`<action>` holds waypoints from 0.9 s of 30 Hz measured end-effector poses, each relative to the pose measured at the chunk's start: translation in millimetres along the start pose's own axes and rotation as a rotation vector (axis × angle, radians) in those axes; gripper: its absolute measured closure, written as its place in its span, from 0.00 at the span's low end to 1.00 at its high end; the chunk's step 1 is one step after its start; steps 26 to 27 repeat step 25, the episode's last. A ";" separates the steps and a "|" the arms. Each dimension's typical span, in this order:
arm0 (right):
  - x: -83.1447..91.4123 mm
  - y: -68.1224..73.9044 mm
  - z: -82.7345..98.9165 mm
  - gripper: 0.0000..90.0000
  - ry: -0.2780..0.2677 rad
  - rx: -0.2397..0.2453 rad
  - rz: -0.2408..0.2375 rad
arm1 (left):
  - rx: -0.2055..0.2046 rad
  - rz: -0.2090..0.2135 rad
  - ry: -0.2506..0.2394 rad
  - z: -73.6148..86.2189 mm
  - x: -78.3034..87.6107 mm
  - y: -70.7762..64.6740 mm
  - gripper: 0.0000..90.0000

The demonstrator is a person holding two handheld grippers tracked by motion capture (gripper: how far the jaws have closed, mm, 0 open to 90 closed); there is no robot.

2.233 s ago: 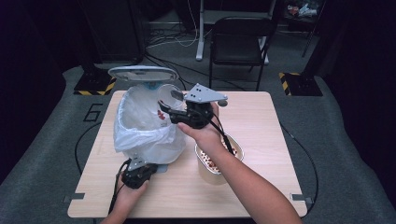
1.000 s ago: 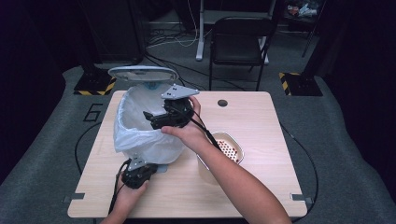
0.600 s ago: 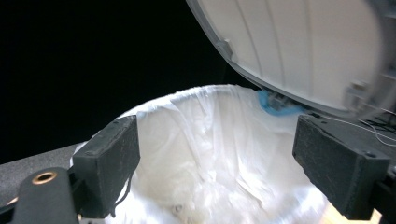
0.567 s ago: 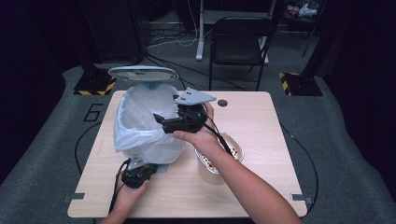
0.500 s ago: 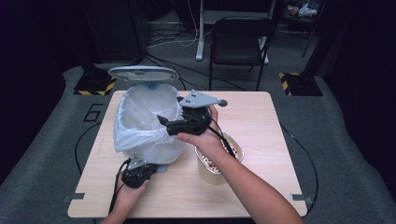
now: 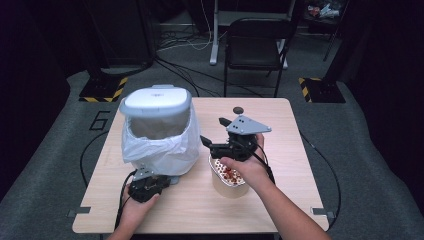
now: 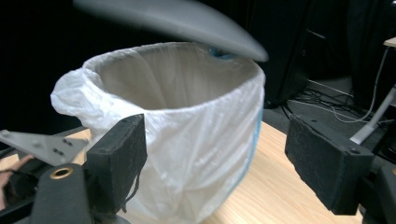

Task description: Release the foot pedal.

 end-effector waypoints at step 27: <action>56.9 -38.3 83.0 0.25 0.022 -0.070 0.122 | 0.037 -0.035 0.014 13.1 46.2 8.5 0.49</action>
Point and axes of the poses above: each handheld gripper's, and its own axes: x roughly backward along the jaws, z roughly out of its underside, y roughly to its left, the point moved 9 cm from there along -x, roughly forward along the jaws, and after that the axes turned 12 degrees about y, right-handed, at the moved point
